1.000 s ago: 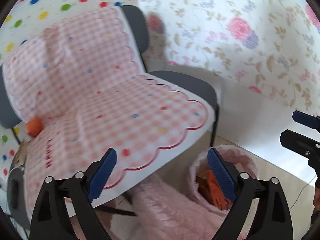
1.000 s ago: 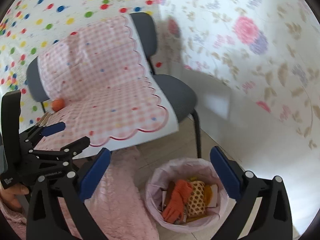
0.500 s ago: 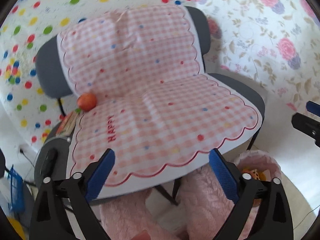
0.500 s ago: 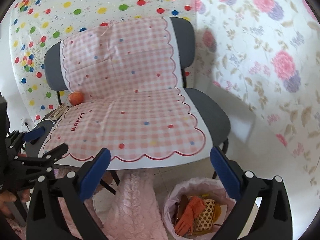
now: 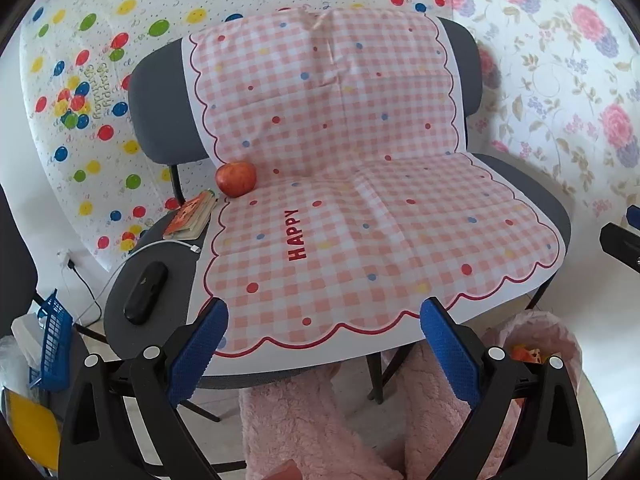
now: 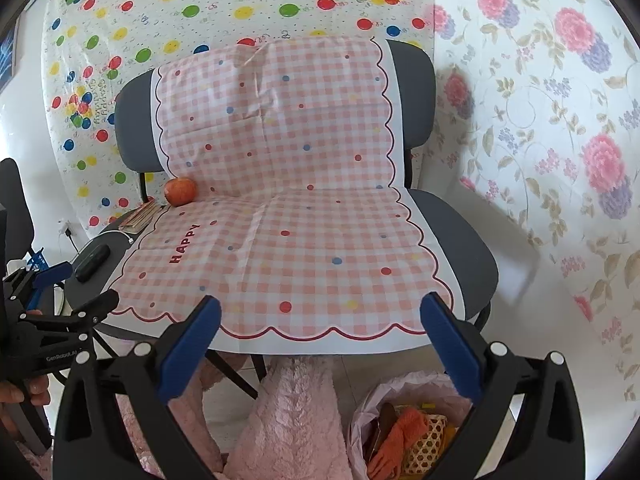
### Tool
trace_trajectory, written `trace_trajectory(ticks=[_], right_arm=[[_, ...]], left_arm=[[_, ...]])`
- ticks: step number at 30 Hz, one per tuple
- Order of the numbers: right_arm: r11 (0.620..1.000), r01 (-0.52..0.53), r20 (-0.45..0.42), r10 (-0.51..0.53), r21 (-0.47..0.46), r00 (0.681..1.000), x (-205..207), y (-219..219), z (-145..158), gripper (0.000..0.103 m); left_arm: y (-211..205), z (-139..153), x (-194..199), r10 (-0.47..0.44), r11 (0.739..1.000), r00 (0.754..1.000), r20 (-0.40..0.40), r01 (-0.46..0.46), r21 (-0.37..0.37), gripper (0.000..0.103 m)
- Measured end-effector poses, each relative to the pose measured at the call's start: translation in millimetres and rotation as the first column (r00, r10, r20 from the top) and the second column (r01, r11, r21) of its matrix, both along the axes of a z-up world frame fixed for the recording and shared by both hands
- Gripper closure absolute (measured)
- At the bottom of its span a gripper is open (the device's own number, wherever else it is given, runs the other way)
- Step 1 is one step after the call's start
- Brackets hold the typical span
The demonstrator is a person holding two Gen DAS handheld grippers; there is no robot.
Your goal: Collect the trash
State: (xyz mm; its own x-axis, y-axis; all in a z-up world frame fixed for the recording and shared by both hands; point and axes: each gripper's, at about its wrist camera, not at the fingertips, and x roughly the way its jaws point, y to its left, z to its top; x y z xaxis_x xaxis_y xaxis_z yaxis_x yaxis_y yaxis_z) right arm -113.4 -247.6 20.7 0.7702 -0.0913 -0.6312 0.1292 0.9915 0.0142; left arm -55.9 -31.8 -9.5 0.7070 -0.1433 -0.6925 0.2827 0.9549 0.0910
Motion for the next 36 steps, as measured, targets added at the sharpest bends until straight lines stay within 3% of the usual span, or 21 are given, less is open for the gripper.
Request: trace_trajectory(ticks=[36], right_arm=[[1.0, 0.012, -0.026, -0.012, 0.01, 1.0, 5.3, -1.7, -9.1, 0.005]], left_arm=[[2.0, -2.6, 4.4, 0.009, 1.0, 1.0, -0.011, -0.009, -0.008, 0.007]])
